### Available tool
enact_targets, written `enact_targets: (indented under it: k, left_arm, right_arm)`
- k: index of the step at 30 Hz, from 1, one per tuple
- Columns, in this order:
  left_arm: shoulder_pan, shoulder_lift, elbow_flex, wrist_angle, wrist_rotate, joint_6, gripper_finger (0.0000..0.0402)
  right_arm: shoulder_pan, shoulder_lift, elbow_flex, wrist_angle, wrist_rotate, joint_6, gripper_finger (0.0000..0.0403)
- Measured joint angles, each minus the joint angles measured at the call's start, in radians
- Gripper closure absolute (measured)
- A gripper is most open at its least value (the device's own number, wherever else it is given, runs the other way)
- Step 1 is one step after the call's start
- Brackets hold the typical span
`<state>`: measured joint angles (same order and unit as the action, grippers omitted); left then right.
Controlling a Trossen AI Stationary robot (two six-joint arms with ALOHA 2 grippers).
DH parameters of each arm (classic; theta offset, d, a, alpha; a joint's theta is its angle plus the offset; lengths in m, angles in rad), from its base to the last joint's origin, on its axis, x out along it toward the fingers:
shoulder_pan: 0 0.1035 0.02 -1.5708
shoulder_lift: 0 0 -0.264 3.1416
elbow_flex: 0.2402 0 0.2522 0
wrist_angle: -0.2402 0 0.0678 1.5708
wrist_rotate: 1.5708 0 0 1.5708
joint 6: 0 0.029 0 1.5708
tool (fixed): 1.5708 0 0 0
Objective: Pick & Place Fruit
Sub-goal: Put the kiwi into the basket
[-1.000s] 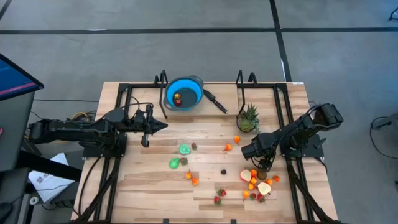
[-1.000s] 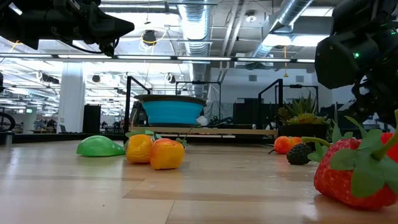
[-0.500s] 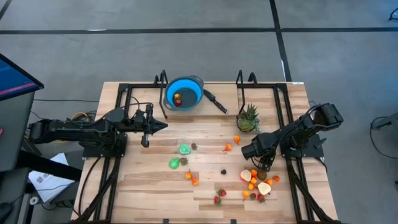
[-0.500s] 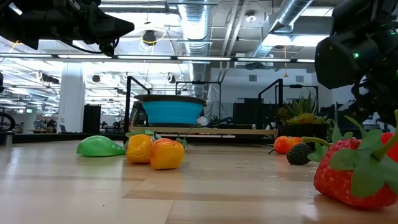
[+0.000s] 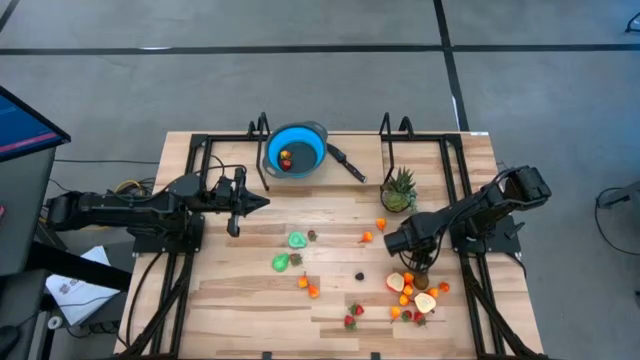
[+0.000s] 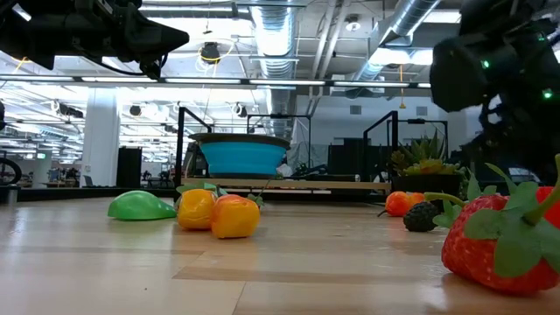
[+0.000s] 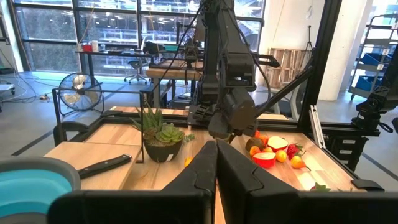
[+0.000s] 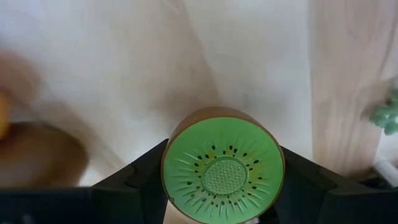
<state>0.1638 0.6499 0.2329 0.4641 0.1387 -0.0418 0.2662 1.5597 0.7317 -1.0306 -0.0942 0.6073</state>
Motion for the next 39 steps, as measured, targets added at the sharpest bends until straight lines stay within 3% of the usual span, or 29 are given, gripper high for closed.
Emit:
enact_targets:
  k: [8, 16, 26, 39]
  left_arm:
    - [0.000, 0.000, 0.000, 0.000, 0.000, 0.000, 0.0399]
    - [0.000, 0.000, 0.000, 0.000, 0.000, 0.000, 0.0399]
    - [0.000, 0.000, 0.000, 0.000, 0.000, 0.002, 0.0399]
    - [0.000, 0.000, 0.000, 0.000, 0.000, 0.011, 0.0399]
  right_arm:
    - [-0.016, 0.000, 0.128, 0.018, 0.018, -0.026, 0.0191]
    - [-0.073, -0.001, 0.314, 0.156, 0.098, -0.122, 0.0190]
    - [-0.166, -0.002, 0.476, 0.496, 0.212, -0.324, 0.0190]
    - [-0.282, 0.060, 0.491, 0.958, 0.398, -0.481, 0.0189]
